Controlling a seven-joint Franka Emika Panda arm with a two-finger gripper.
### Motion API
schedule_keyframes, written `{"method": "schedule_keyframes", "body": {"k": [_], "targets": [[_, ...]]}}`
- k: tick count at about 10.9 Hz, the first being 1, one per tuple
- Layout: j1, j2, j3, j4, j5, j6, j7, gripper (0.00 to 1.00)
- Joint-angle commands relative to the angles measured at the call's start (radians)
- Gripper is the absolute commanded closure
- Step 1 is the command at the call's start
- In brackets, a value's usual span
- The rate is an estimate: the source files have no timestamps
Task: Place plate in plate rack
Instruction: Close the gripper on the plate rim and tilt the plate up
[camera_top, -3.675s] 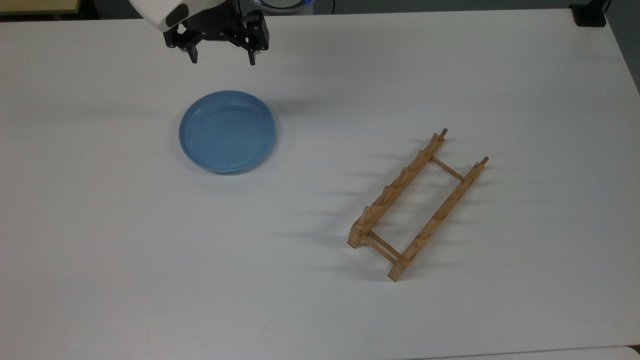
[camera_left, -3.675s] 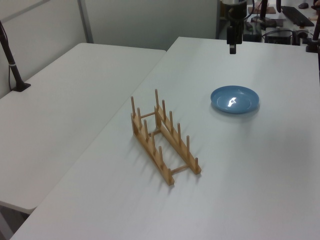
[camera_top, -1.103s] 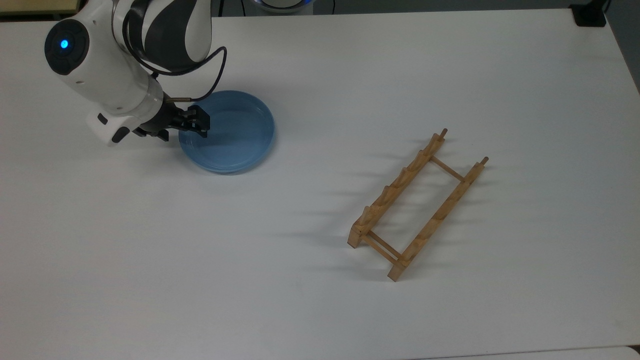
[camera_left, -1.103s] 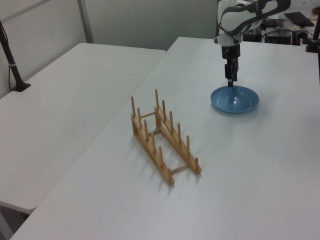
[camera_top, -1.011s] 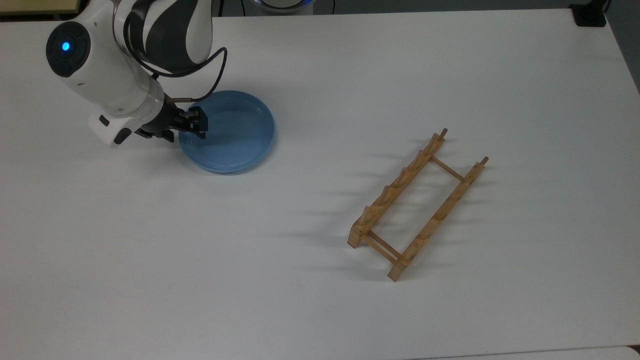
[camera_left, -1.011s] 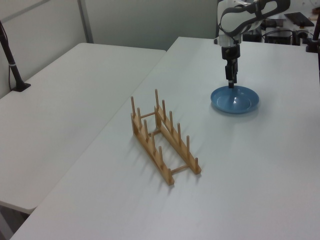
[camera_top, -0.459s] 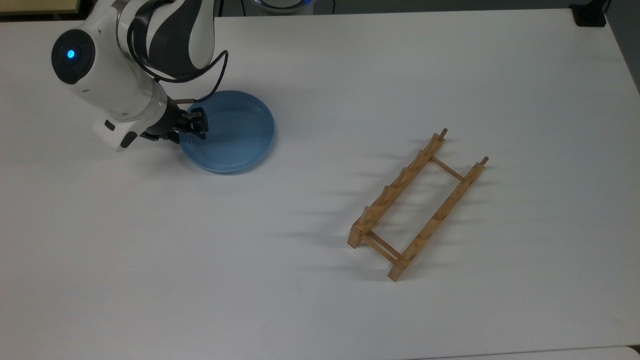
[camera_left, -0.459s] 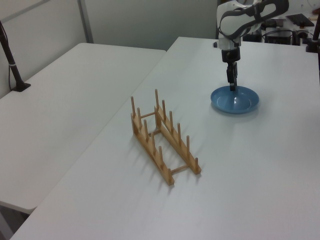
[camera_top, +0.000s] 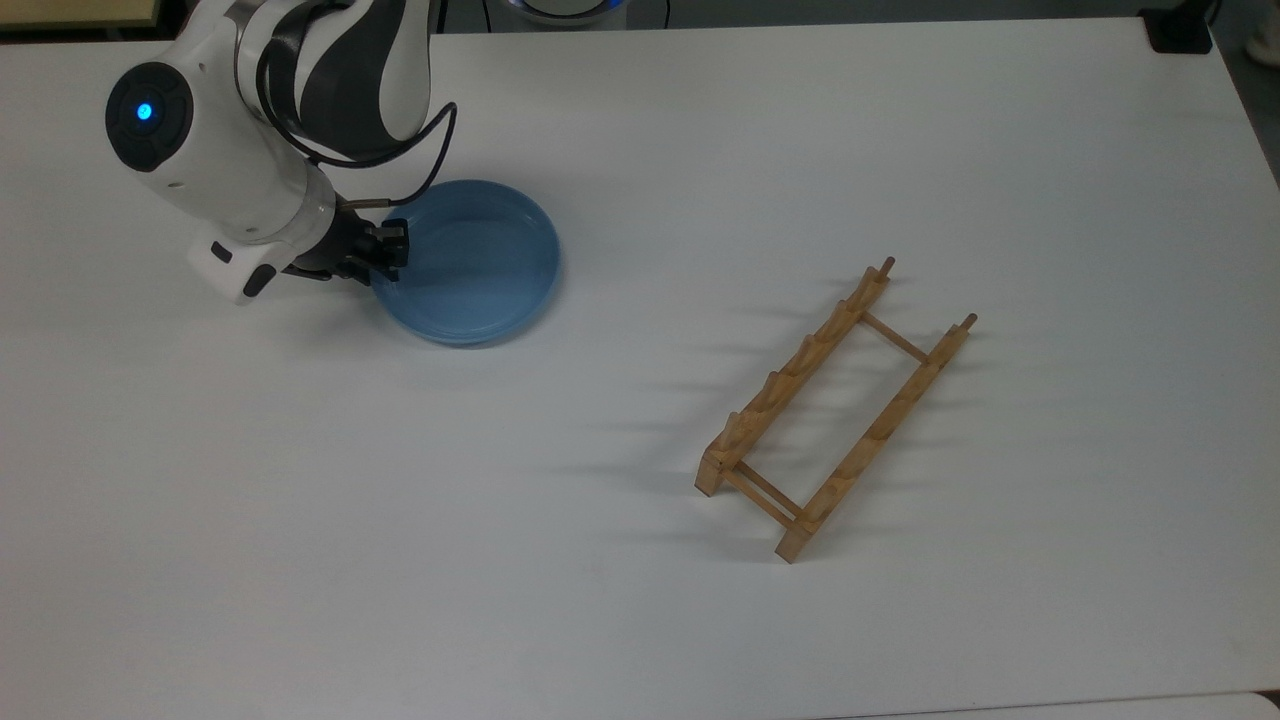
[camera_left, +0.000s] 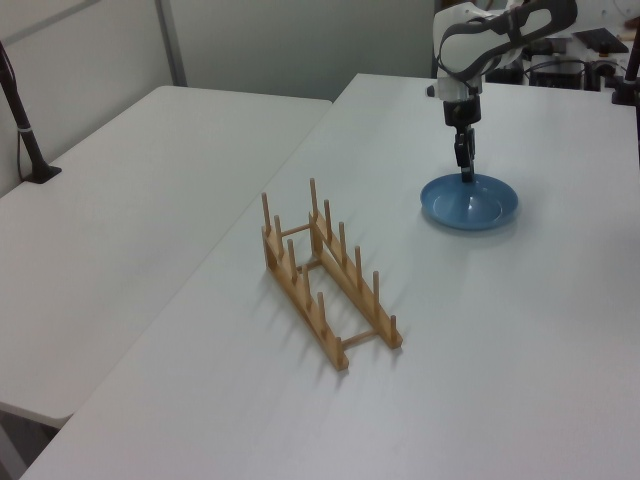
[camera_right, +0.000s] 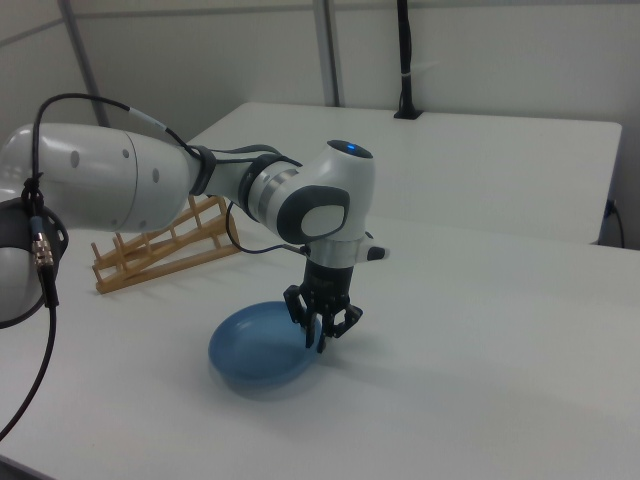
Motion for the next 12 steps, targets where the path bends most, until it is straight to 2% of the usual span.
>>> {"method": "schedule_keyframes", "body": {"k": [1, 3, 7, 12], "targets": [[0.021, -0.017, -0.017, -0.039, -0.016, 0.025, -0.025, 0.9], [0.021, -0.017, -0.017, -0.045, -0.019, 0.039, -0.042, 1.0], [0.02, -0.032, -0.017, -0.04, -0.019, 0.03, -0.04, 1.0], [0.026, -0.178, -0.019, 0.024, -0.021, 0.033, -0.02, 1.0]]}}
